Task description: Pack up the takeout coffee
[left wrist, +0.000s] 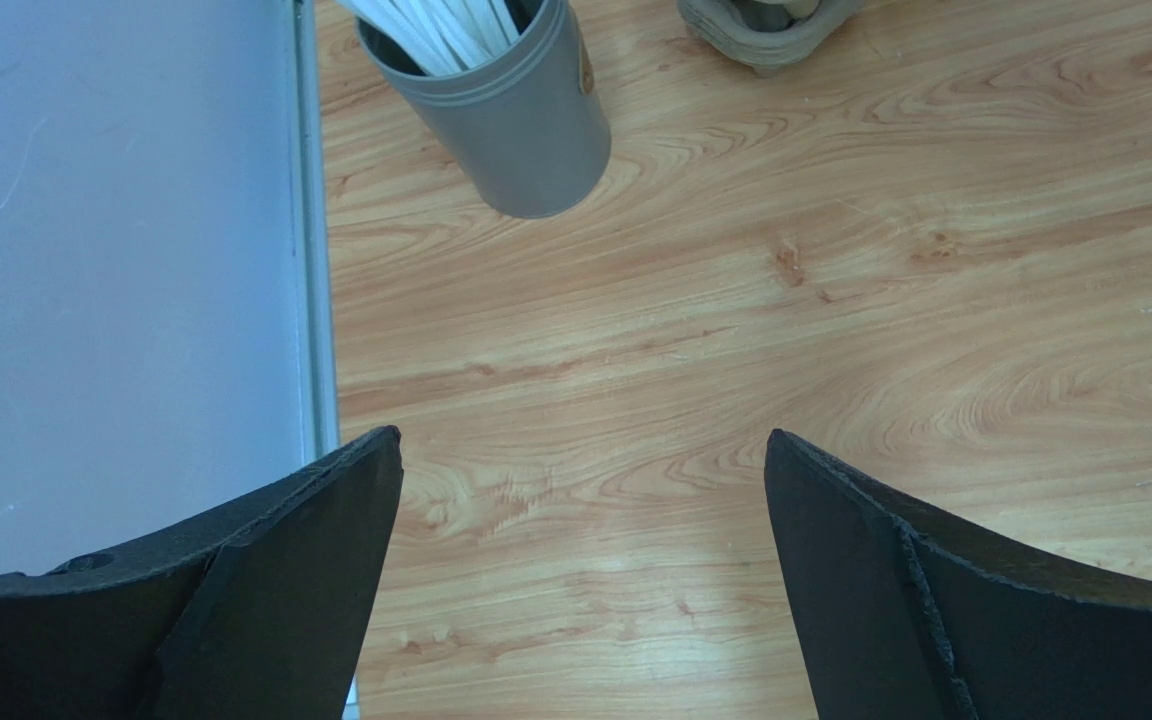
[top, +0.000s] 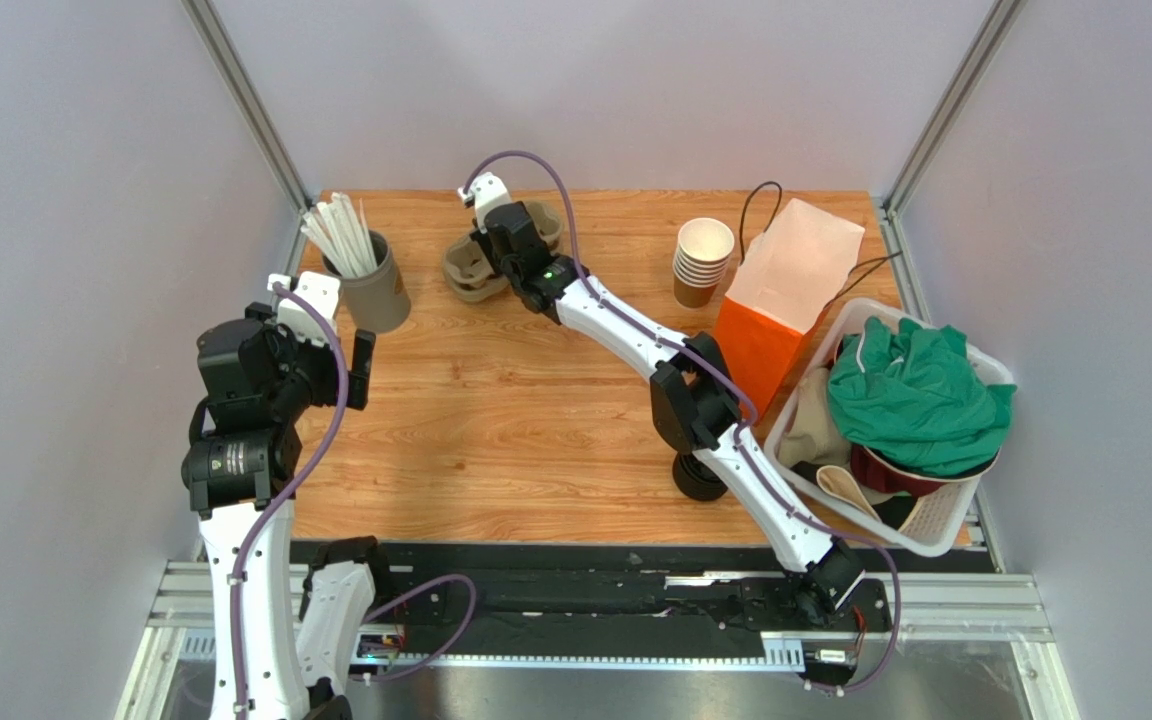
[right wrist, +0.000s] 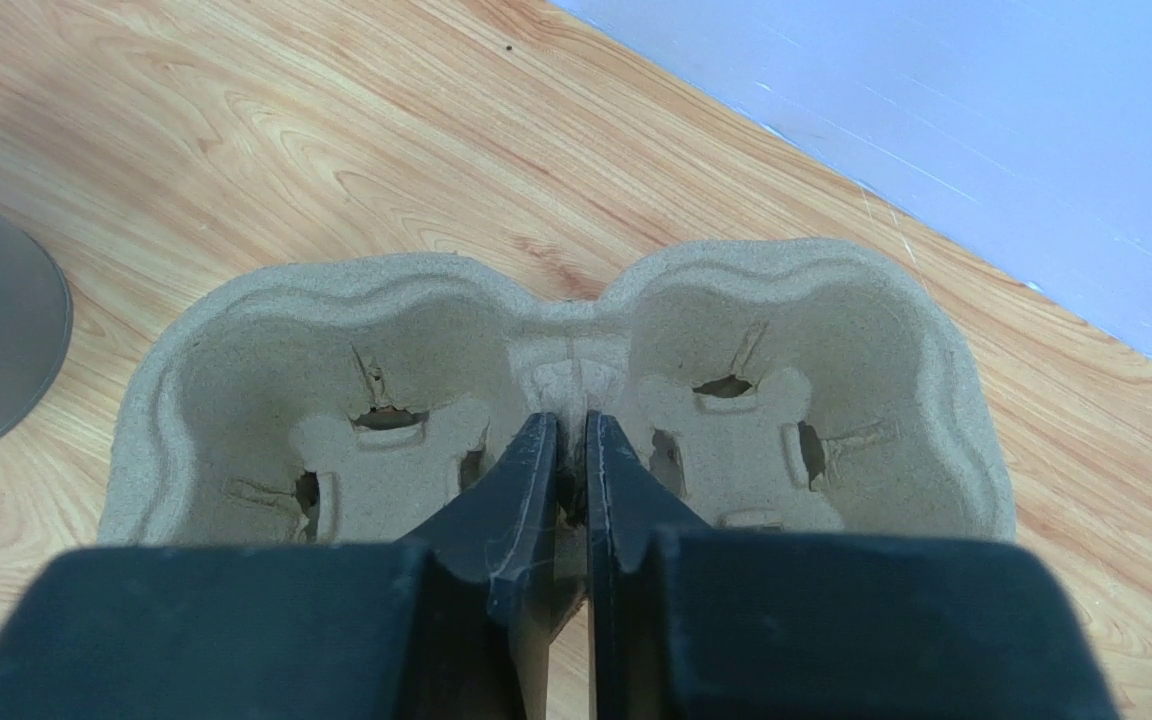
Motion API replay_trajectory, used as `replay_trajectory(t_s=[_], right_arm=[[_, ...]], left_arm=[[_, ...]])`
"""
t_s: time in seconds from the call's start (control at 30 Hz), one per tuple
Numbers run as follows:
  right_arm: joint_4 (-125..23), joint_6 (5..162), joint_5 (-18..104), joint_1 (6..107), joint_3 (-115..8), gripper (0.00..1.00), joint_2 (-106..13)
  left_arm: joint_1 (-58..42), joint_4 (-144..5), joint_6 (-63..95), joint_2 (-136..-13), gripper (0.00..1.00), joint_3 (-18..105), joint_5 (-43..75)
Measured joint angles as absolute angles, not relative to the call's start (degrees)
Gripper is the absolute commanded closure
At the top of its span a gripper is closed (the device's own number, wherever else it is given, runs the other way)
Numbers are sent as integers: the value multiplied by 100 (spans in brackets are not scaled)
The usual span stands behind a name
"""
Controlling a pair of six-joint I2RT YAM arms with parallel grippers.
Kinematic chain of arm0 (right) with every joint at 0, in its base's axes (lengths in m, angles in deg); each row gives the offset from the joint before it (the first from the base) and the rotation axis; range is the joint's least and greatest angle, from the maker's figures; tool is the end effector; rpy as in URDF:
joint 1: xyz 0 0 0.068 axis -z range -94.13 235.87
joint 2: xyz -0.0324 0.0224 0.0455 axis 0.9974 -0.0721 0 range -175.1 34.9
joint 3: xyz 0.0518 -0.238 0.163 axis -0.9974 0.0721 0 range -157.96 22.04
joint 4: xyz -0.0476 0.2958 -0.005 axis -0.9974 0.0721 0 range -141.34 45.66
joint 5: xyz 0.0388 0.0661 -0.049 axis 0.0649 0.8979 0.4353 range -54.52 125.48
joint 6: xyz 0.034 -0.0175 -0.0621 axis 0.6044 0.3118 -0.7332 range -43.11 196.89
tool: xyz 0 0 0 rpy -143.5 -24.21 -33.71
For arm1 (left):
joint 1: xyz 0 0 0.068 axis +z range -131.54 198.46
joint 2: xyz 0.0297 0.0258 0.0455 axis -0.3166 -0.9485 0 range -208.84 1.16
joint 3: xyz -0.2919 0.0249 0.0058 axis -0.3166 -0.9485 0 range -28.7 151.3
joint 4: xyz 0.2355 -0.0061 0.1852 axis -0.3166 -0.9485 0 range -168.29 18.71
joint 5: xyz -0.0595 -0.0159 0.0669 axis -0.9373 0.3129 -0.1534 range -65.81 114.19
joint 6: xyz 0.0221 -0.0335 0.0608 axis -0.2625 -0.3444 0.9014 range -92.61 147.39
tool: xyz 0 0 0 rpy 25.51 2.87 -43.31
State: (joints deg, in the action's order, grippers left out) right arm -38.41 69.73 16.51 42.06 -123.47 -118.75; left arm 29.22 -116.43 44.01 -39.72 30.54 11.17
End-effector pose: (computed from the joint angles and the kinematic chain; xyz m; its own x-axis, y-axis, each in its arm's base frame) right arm 0.5108 0.4626 0.2117 -0.2029 -0.3581 -0.9114 -0.4647 0.8545 -0.2323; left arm 0.1748 0.0193 0.3869 -0.4197 0.2038 -0.8845 0.1416 0.9772 0.1579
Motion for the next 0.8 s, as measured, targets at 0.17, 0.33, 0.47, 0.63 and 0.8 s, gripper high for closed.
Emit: replay_trajectory(t_s=[0.17, 0.33, 0.47, 0.63, 0.8], right_arm=[[-3730, 7043, 1678, 4206, -12432, 91, -11875], [-3583, 7185, 1719, 4206, -12513, 90, -11833], [-3498, 7257, 1756, 4188, -12533, 90, -11824], [-3402, 7308, 1767, 4112, -12535, 90, -11822], [-3397, 7327, 1721, 3974, -12579, 91, -11822]], left_arm=[[2922, -11643, 4401, -4013, 1, 3054, 1117], [2936, -11643, 4401, -4038, 1, 3054, 1115], [2938, -11643, 4401, -4038, 1, 3054, 1115], [2938, -11643, 4401, -4035, 1, 3054, 1113], [2938, -11643, 4401, -4027, 1, 3054, 1113]])
